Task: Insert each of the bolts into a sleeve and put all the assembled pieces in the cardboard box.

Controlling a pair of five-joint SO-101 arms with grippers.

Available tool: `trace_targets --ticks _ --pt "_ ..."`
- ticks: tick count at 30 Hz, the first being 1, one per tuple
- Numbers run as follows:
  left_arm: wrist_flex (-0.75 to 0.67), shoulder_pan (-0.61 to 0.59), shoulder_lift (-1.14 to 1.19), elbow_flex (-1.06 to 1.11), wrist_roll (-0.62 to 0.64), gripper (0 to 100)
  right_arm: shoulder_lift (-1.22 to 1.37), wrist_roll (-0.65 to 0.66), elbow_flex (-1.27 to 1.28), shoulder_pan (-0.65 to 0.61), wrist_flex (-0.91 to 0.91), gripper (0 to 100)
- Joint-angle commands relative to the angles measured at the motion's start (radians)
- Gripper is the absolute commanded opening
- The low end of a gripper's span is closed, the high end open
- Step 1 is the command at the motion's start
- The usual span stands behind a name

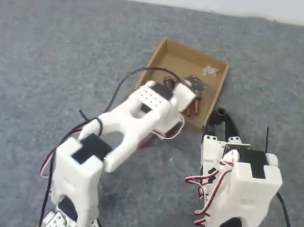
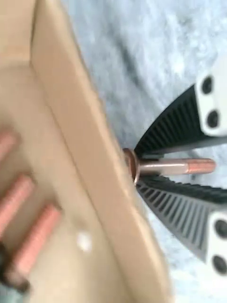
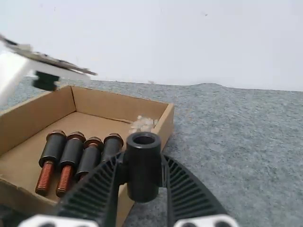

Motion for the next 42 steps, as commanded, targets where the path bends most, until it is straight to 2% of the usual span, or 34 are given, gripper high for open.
trace_targets --ticks 1,5,12,21,29,36,42 --pt "-0.1 -0.068 -0.146 0.16 0.084 1 0.001 -0.009 0.005 -0.008 -0.031 0.6" --pt "-0.215 -0.087 -0.287 0.318 0.138 1 0.001 -0.009 0.005 -0.008 -0.031 0.6" --pt "-0.365 -0.095 -0.517 0.562 0.147 1 0.001 -0.009 0.005 -0.008 -0.031 0.6" --pt "-0.608 -0.255 -0.683 0.705 0.147 1 0.001 -0.009 -0.012 -0.01 -0.012 0.6" --pt "-0.908 -0.348 -0.79 0.852 0.149 1 0.001 -0.008 -0.012 -0.119 -0.01 0.6" --pt "-1.18 -0.35 -0.813 0.997 0.141 1 0.002 -0.008 -0.101 -0.196 -0.008 0.6" --pt "-1.254 -0.356 -0.809 1.026 0.141 1 0.085 -0.005 -0.233 -0.271 0.051 0.6"
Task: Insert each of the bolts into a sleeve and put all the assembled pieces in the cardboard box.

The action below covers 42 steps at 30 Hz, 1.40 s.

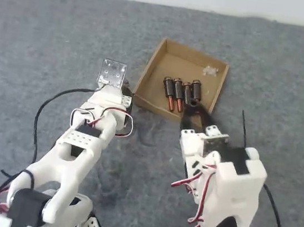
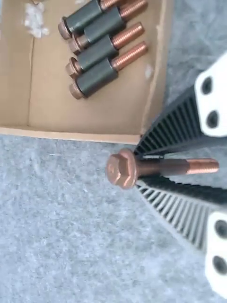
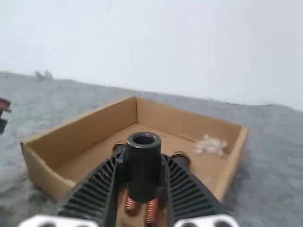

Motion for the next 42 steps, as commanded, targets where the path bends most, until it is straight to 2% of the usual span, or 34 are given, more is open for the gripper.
trace_targets --ticks 1,6,13,20,29,35,40,42 --pt "-0.051 -0.008 -0.051 -0.005 0.002 1 0.044 -0.005 -0.071 -0.062 -0.019 0.6" --pt "-0.051 -0.008 -0.051 -0.005 0.002 1 0.119 -0.003 -0.072 -0.162 -0.085 0.6" --pt "-0.052 -0.008 -0.051 -0.005 0.002 1 0.107 -0.003 -0.04 -0.194 -0.087 0.6" --pt "-0.052 -0.008 -0.049 -0.007 0.002 1 0.05 -0.008 0.057 -0.354 -0.087 0.6" --pt "-0.055 -0.008 -0.049 -0.01 0.003 1 0.007 -0.008 0.138 -0.366 -0.087 0.6" --pt "-0.222 -0.002 -0.051 0.018 0.04 1 0.007 -0.009 0.118 -0.343 -0.084 0.6" --pt "-0.417 0.002 -0.058 0.068 0.282 1 0.027 -0.008 0.092 -0.315 -0.084 0.6" --pt "-0.465 0.002 -0.06 0.084 0.325 1 0.03 -0.008 0.089 -0.315 -0.084 0.6"
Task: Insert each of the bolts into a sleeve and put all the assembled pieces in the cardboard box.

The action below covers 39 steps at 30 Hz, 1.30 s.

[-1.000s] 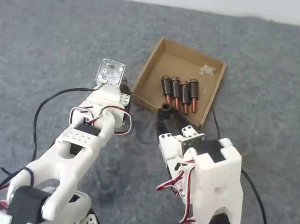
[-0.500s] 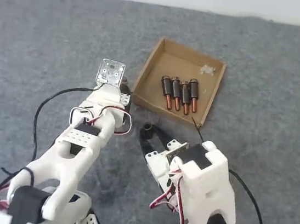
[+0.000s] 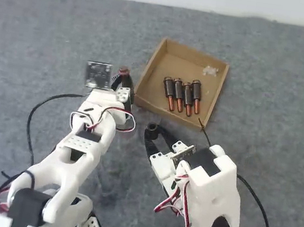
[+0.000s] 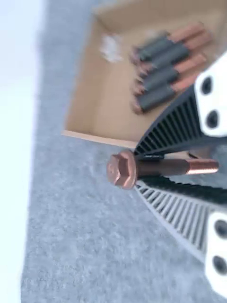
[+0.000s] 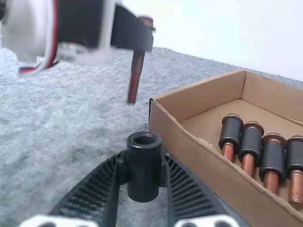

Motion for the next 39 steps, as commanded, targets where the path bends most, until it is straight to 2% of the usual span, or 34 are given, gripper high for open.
trace_targets --ticks 1,9,14,19,23,33,39 --pt "-0.129 0.008 -0.06 0.012 0.123 1 -0.025 -0.006 -0.028 0.015 -0.022 0.6" --pt "-0.031 0.098 -0.064 0.013 0.075 1 -0.025 -0.006 -0.031 0.016 -0.022 0.6" --pt "0.029 0.106 -0.166 0.016 0.08 1 -0.016 -0.003 -0.052 0.044 -0.022 0.6" --pt "0.15 0.109 -0.285 0.016 0.186 1 -0.016 -0.002 -0.055 0.044 -0.022 0.6" --pt "0.236 0.112 -0.356 0.013 0.199 1 -0.016 -0.002 -0.057 0.044 -0.022 0.6" --pt "0.345 0.196 -0.434 0.018 0.199 1 -0.016 -0.002 -0.057 0.044 -0.022 0.6" --pt "0.351 0.212 -0.427 0.018 0.199 1 -0.016 -0.002 -0.051 0.041 -0.022 0.6"
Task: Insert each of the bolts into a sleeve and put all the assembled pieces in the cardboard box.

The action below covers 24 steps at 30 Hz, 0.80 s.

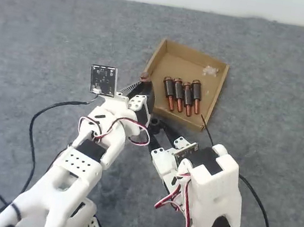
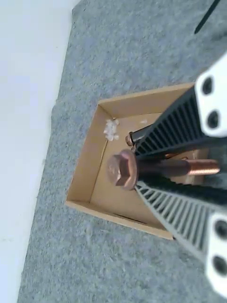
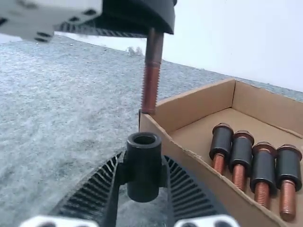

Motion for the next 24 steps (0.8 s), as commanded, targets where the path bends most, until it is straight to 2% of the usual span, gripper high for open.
trace_targets --ticks 1,8,16,24 --pt "0.012 0.025 -0.038 -0.004 0.008 1 -0.016 -0.002 -0.014 0.01 -0.022 0.6" --pt "0.071 0.054 -0.043 -0.01 0.006 1 -0.018 -0.002 -0.011 0.01 -0.022 0.6" --pt "0.066 0.055 -0.038 0.008 -0.041 1 -0.022 -0.002 -0.002 0.01 -0.022 0.6" --pt "0.023 0.074 -0.046 0.01 -0.038 1 -0.025 -0.003 0.003 0.01 -0.022 0.6"
